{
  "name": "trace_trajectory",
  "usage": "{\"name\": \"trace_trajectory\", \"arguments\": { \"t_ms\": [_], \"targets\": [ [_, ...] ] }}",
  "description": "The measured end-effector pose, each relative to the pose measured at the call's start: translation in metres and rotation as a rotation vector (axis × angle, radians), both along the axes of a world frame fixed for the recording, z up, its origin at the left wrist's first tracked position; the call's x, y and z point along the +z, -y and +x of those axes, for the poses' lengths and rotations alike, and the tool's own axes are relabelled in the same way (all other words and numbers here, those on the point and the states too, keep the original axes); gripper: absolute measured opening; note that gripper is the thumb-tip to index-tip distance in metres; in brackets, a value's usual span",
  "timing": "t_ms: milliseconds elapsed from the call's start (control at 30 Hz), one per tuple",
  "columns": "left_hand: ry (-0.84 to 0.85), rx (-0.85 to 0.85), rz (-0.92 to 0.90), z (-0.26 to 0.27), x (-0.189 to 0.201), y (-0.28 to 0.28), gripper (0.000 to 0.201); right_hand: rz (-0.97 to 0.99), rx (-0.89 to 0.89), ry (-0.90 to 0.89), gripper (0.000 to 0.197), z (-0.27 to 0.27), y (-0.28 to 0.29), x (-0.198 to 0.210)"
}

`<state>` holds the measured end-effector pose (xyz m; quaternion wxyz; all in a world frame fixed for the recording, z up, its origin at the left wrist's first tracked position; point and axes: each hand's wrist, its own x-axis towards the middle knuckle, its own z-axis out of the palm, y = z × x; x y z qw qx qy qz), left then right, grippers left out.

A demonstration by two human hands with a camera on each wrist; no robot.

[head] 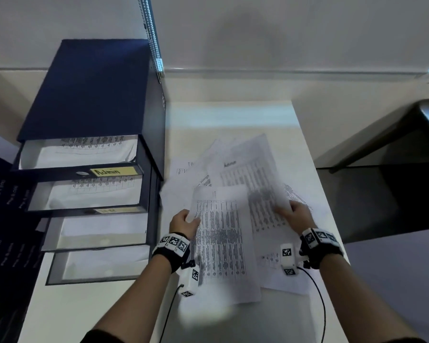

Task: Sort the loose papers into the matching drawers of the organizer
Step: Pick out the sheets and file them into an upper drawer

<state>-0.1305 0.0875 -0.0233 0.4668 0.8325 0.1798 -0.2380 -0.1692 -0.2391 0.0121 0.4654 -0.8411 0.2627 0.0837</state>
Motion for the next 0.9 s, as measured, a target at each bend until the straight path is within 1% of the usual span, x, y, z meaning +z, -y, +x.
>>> {"name": "trace_trajectory", "arguments": {
  "t_ms": [67,167,233,267,333,367,467,533,600,633,667,700,767,833,900],
  "targets": [
    [-0.014,0.014,0.033,0.002,0.003,0.0,0.041,0.012,-0.029,0.065,0.025,0.003,0.009,0.009],
    [-0.006,0.018,0.039,0.004,0.011,0.004,0.065,0.032,-0.027,0.193,0.019,0.007,0.014,0.036],
    [0.093,0.035,0.074,0.009,0.02,0.007,0.079,0.089,-0.038,0.255,0.011,0.011,0.015,0.056],
    [0.165,0.034,0.072,0.012,0.027,0.009,0.081,0.115,-0.032,0.282,0.009,0.012,0.014,0.066],
    [0.316,0.012,-0.027,0.021,0.049,0.013,0.08,0.151,-0.013,0.331,0.008,0.016,0.009,0.084],
    [0.358,-0.005,-0.098,0.025,0.062,0.015,0.08,0.165,0.001,0.353,0.009,0.017,0.006,0.093],
    [0.409,-0.026,-0.281,0.036,0.098,0.021,0.078,0.229,0.012,0.406,0.009,0.018,-0.005,0.113],
    [0.389,-0.049,-0.393,0.038,0.125,0.024,0.066,0.283,0.017,0.423,0.014,0.017,-0.012,0.123],
    [0.352,-0.06,-0.485,0.035,0.143,0.026,0.041,0.35,0.024,0.403,0.018,0.012,-0.022,0.128],
    [0.348,-0.052,-0.481,0.034,0.146,0.027,0.025,0.371,0.029,0.378,0.017,0.009,-0.027,0.129],
    [0.38,-0.05,-0.445,0.03,0.151,0.028,0.02,0.39,0.037,0.354,0.016,0.005,-0.032,0.127],
    [0.411,-0.05,-0.402,0.027,0.151,0.026,0.025,0.405,0.05,0.329,0.017,0.0,-0.037,0.125],
    [0.432,-0.033,-0.355,0.022,0.143,0.022,0.025,0.416,0.077,0.262,0.02,-0.008,-0.043,0.117],
    [0.405,-0.046,-0.342,0.018,0.133,0.016,0.02,0.39,0.142,0.189,0.026,-0.016,-0.043,0.103],
    [0.362,-0.074,-0.355,0.012,0.128,0.01,0.025,0.367,0.187,0.129,0.03,-0.022,-0.045,0.09]
  ]
}}
